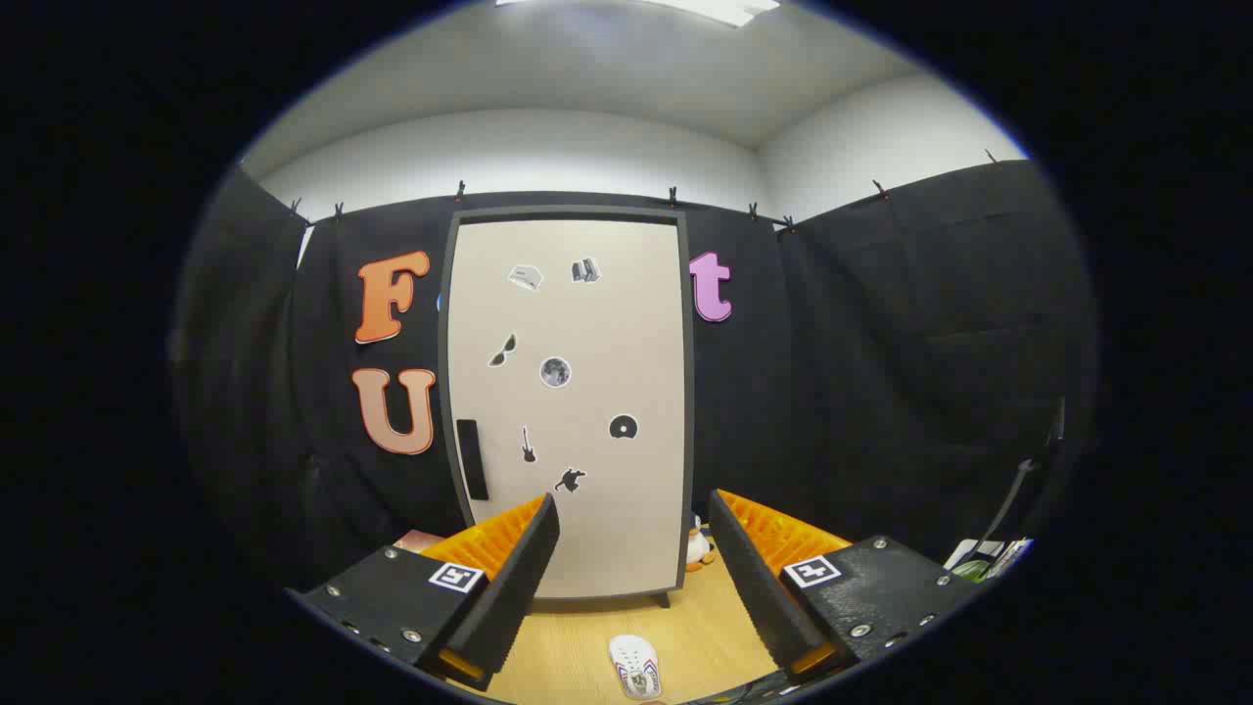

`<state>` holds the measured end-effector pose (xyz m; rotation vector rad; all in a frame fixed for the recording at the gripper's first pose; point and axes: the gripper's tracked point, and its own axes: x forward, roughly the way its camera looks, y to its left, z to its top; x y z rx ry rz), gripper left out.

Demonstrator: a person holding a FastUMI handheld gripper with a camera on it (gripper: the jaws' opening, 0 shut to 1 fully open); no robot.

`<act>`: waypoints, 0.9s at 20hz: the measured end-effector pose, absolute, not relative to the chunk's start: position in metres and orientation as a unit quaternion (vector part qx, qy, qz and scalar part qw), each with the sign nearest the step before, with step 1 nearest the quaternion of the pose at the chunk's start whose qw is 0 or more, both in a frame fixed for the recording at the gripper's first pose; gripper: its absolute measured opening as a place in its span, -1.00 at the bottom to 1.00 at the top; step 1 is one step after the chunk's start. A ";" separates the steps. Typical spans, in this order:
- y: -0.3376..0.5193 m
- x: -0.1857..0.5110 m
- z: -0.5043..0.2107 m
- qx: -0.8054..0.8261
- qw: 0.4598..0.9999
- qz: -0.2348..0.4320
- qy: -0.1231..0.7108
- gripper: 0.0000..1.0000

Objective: Open the shoe cabinet door, grab the shoes and put them into the shoe cabinet, then close the shoe cabinet door.

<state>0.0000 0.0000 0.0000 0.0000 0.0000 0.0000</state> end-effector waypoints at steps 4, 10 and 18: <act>0.004 -0.001 0.002 0.000 1.000 0.004 -0.003 0.92; 0.009 0.002 0.000 -0.004 1.000 0.003 0.000 0.92; 0.016 0.002 0.001 -0.008 1.000 0.010 0.002 0.92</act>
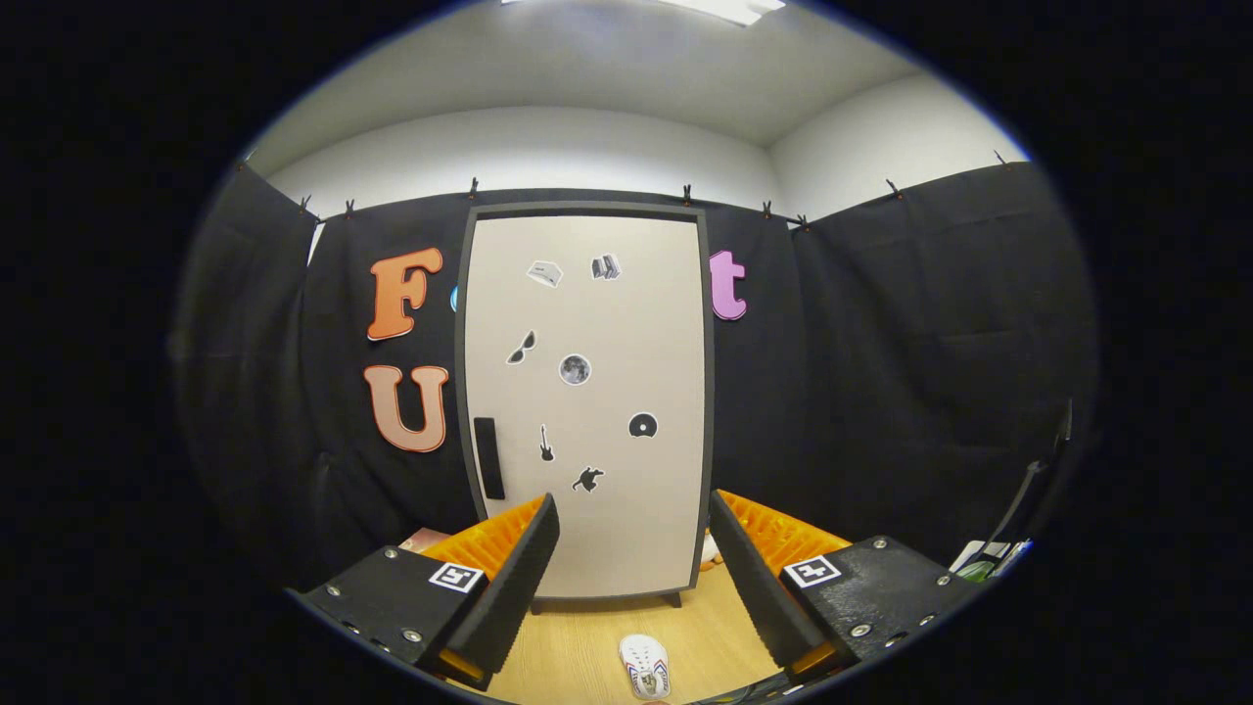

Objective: Open the shoe cabinet door, grab the shoes and put them into the shoe cabinet, then close the shoe cabinet door.

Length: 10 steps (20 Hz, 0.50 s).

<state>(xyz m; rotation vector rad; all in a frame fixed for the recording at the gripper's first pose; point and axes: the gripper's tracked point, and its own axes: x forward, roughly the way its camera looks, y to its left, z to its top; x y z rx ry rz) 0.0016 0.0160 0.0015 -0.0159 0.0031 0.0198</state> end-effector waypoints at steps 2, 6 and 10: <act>0.014 0.002 0.002 -0.010 1.000 0.007 0.001 0.92; 0.017 0.003 -0.004 -0.012 1.000 0.011 0.007 0.92; 0.026 0.013 -0.011 -0.010 1.000 0.015 0.015 0.92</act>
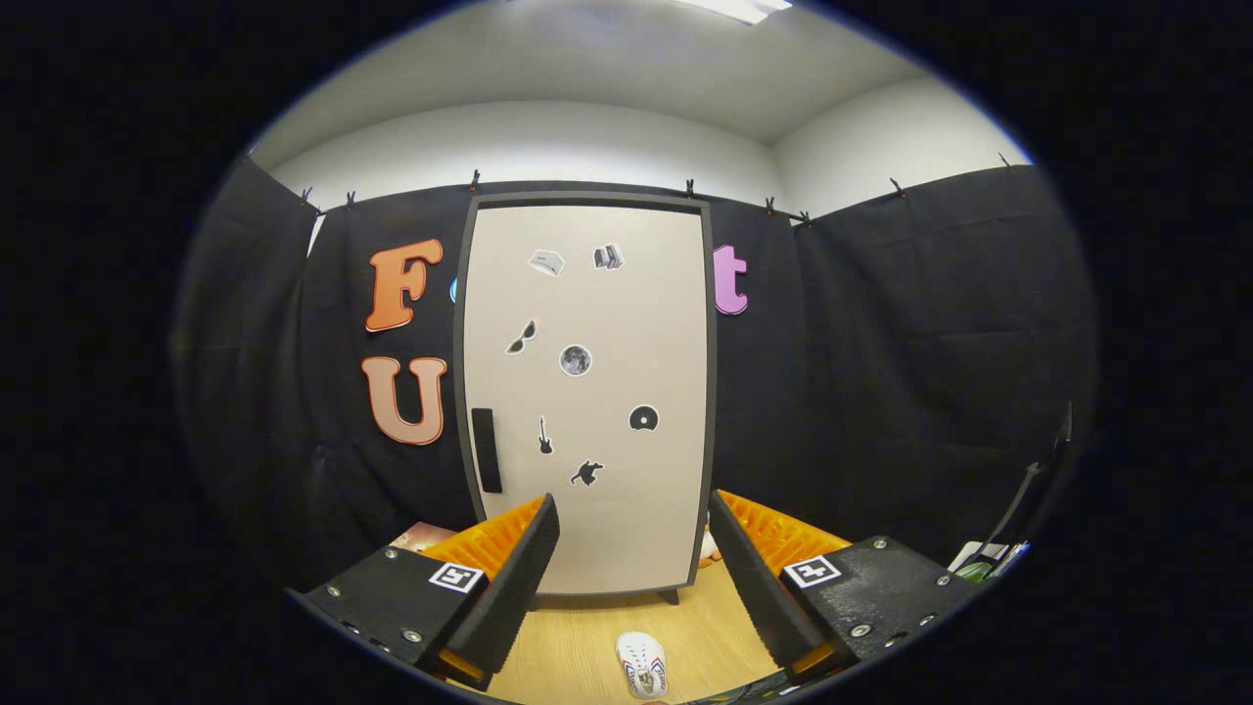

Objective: Open the shoe cabinet door, grab the shoes and put them into the shoe cabinet, then close the shoe cabinet door.

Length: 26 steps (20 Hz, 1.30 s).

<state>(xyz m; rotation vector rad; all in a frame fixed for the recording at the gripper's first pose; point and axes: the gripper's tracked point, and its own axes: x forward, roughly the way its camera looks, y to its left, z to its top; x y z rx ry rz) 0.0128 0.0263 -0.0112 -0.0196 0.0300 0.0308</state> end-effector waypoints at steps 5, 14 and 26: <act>0.082 0.048 -0.025 -0.003 0.998 0.057 0.026 0.92; 0.198 0.153 -0.069 -0.020 0.993 0.105 0.058 0.92; 0.232 0.245 -0.090 -0.008 0.994 0.063 0.086 0.33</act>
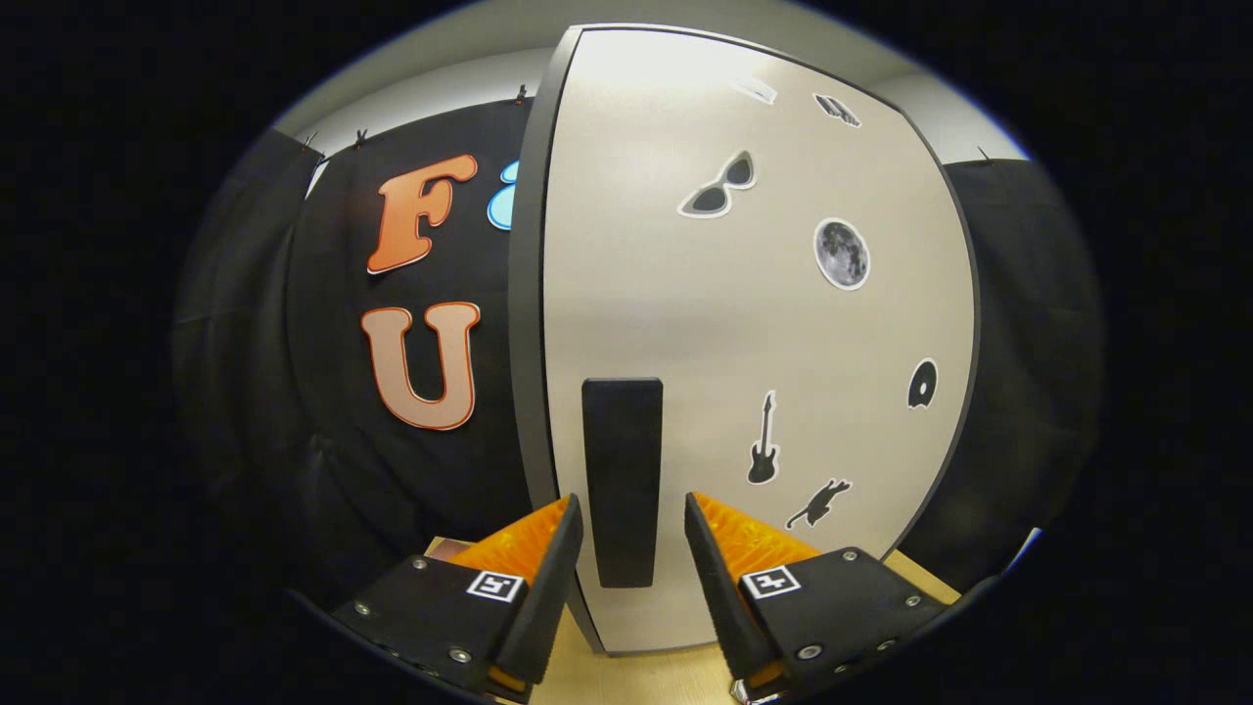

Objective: Open the shoe cabinet door, grab the shoes and put them into the shoe cabinet, then close the shoe cabinet door.

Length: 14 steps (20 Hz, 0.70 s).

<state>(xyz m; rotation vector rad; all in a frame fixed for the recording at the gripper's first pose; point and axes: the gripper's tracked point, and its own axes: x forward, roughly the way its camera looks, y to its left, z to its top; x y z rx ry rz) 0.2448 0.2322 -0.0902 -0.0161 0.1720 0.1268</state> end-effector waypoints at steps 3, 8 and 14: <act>0.236 0.242 -0.098 0.009 0.993 0.071 0.093 -0.04; 0.233 0.227 -0.096 -0.007 0.992 0.092 0.089 -0.42; 0.197 0.159 -0.094 -0.015 0.983 0.162 0.088 -0.44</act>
